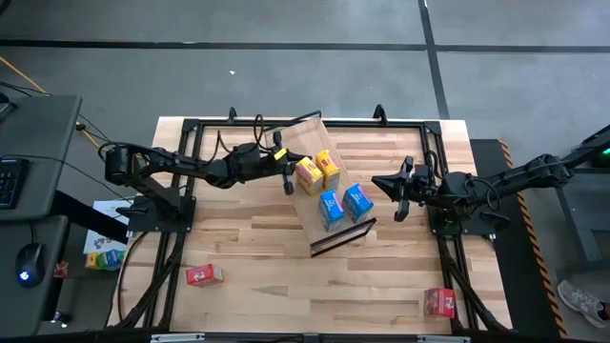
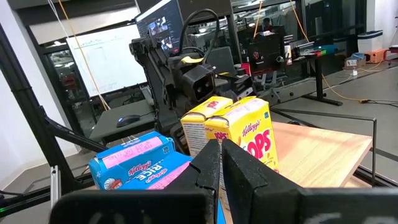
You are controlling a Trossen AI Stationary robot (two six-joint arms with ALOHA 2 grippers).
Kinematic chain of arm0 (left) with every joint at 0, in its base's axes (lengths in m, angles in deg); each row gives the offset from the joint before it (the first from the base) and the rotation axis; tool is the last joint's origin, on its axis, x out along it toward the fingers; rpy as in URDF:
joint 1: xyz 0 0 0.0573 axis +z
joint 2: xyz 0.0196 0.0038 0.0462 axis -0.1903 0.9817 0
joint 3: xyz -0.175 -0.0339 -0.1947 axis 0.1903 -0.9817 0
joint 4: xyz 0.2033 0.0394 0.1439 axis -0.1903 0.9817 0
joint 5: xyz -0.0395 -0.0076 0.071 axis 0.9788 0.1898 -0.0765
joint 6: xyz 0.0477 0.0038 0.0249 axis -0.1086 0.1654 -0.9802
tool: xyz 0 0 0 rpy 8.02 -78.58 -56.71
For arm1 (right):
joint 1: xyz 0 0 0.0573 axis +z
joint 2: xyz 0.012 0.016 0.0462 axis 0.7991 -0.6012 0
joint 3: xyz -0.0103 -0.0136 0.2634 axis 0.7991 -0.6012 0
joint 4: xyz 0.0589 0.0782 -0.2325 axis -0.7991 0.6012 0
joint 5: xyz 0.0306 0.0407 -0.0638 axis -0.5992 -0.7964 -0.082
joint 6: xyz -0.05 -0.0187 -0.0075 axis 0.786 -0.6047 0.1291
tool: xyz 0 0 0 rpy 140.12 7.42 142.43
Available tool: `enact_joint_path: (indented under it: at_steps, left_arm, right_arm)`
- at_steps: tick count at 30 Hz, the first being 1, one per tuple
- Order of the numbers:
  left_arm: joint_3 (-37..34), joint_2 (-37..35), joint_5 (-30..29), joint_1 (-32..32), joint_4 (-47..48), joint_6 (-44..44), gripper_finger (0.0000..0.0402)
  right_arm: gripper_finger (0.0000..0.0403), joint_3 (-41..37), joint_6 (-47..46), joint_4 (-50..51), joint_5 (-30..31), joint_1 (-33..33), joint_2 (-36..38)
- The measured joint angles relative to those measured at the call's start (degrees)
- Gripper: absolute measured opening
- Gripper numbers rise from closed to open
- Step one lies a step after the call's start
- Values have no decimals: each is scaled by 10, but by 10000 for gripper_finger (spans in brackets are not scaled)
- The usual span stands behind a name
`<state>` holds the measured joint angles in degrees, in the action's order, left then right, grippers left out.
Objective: Stack cereal on shelf
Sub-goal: Put the yellow cereal box on the shelf aligned with the other yellow cereal box, then put the right red cereal box on the shelf
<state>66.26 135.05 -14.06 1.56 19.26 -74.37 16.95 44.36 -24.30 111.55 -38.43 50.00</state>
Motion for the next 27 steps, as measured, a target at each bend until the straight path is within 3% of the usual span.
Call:
enact_joint_path:
  at_steps: [20, 27]
  left_arm:
    - [0, 0, 16, 0, -22, -7, 0]
    - [-1, -80, -84, 13, 21, -93, 0]
  right_arm:
    - [11, 0, 0, 0, 0, 0, 0]
    - [11, 0, 0, 4, 0, 0, 0]
